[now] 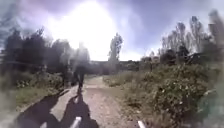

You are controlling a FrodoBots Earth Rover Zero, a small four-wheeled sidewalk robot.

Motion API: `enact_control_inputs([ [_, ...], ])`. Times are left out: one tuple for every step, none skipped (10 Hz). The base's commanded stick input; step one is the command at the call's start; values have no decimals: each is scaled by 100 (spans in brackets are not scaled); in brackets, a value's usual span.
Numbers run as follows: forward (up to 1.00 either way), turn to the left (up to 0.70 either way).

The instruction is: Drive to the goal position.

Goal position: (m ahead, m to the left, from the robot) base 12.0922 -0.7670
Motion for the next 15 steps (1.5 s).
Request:
enact_control_inputs([
  [70,0],
  [70,0],
  [70,0],
  [70,0],
  [70,0],
  [70,0],
  [70,0],
  [70,0],
  [70,0],
  [70,0],
  [70,0],
  [70,0],
  [70,0],
  [70,0],
  [70,0],
])
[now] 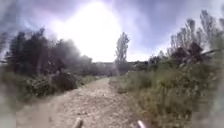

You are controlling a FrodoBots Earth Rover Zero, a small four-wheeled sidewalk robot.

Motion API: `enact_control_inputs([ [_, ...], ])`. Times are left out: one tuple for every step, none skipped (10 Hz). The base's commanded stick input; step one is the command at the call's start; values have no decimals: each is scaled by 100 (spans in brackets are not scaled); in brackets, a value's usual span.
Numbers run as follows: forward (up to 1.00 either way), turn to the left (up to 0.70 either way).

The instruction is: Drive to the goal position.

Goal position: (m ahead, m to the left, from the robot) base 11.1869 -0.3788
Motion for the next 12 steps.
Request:
enact_control_inputs([
  [70,0],
  [70,0],
  [70,0],
  [70,0],
  [70,0],
  [70,0],
  [70,0],
  [70,0],
  [70,0],
  [70,0],
  [70,0],
  [70,0],
])
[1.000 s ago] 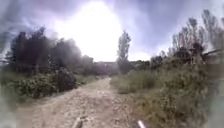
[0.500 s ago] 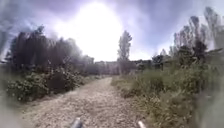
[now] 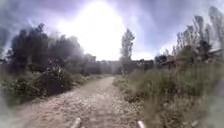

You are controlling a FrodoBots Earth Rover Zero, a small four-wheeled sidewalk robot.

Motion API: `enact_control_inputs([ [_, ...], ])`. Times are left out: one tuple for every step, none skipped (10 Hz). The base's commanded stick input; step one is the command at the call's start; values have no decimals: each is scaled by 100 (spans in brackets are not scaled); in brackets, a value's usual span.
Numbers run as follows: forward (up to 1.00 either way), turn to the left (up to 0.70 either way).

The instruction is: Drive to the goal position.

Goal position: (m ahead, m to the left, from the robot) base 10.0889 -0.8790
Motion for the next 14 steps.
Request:
enact_control_inputs([
  [70,0],
  [70,0],
  [70,0],
  [70,0],
  [70,0],
  [70,0],
  [70,0],
  [70,0],
  [70,0],
  [70,0],
  [70,0],
  [70,0],
  [70,0],
  [70,0],
])
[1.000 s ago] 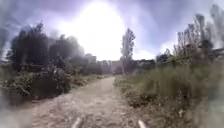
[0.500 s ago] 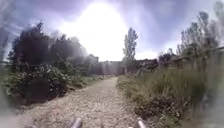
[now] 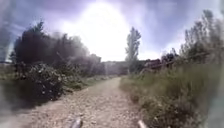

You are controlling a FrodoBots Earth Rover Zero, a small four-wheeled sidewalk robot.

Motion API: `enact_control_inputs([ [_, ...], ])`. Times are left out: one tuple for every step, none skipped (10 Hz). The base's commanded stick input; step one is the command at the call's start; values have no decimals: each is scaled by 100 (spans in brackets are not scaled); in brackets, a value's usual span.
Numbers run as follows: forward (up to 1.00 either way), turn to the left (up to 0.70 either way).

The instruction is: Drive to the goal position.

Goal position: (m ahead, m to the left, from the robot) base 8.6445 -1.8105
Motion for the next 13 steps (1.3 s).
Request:
enact_control_inputs([
  [70,0],
  [70,0],
  [70,0],
  [70,0],
  [70,0],
  [70,0],
  [70,0],
  [70,0],
  [70,0],
  [70,0],
  [70,0],
  [70,0],
  [70,0],
])
